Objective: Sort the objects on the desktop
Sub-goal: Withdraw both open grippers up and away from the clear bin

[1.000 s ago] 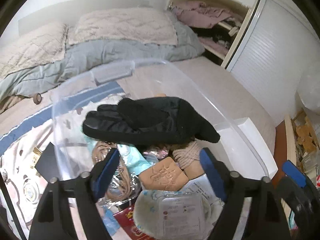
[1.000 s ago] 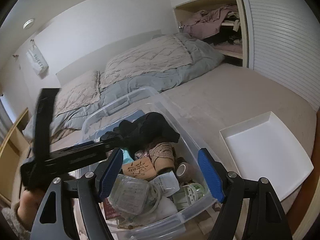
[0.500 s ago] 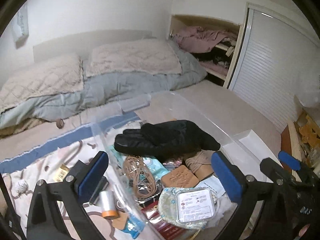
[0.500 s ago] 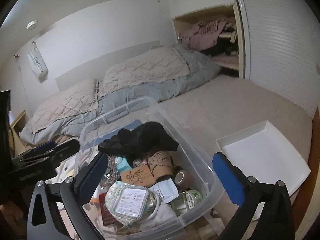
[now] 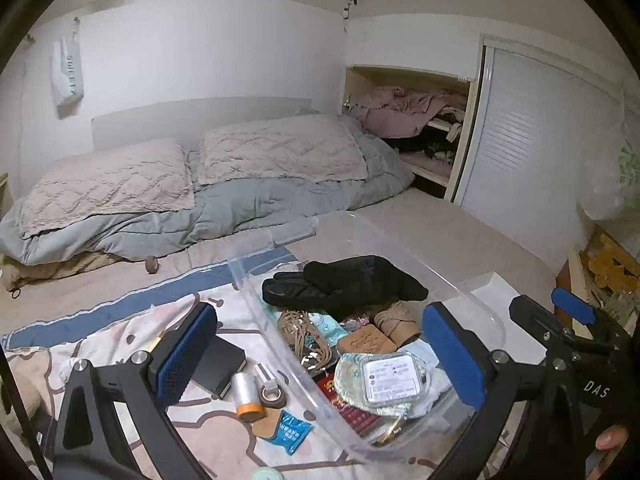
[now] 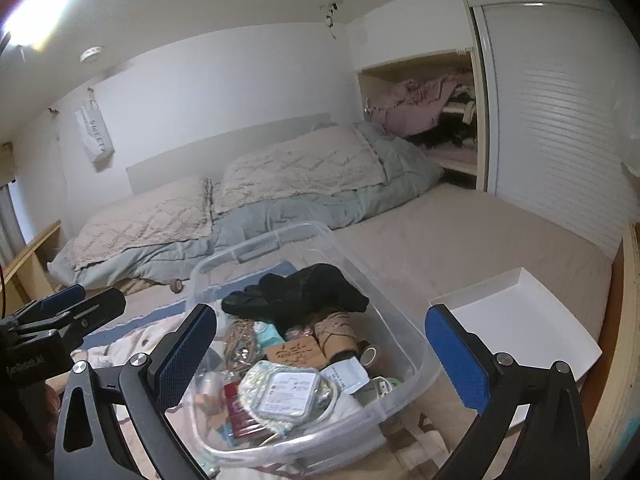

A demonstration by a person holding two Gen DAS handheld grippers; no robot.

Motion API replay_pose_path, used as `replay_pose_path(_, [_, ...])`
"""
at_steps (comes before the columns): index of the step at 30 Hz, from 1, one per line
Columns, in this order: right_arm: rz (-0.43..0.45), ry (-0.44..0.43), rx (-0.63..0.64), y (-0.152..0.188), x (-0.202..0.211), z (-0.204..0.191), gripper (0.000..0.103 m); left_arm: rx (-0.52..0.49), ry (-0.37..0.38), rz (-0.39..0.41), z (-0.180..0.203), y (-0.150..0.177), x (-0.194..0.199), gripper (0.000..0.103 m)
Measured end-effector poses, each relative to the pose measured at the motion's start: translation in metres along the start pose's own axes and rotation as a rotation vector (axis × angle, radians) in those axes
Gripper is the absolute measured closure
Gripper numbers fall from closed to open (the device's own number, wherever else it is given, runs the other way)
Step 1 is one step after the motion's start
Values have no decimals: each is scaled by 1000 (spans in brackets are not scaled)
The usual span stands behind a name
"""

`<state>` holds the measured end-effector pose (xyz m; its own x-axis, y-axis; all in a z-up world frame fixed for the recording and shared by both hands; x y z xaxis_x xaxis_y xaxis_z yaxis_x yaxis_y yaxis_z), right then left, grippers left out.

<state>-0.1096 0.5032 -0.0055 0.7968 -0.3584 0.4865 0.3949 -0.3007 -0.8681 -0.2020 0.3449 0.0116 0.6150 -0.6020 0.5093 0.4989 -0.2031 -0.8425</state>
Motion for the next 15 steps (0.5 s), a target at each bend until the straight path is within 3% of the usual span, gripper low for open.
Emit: replay_pose_path(15, [4, -23, 12, 18, 44, -19, 0, -7, -48, 62, -9, 12, 78, 0])
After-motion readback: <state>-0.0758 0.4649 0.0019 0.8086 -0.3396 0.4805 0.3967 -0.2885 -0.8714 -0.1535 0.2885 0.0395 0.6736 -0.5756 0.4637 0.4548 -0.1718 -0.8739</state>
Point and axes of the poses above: each gripper's, at about its wrist camera, not at the fingertips, and x roughly against the way its jaws point, z to its right, y to its underside, the point moved 7 cm from there along -x, roughly the way its jaws point, and after that the axes turned 7 degrees about y, right-handed, at the moved point
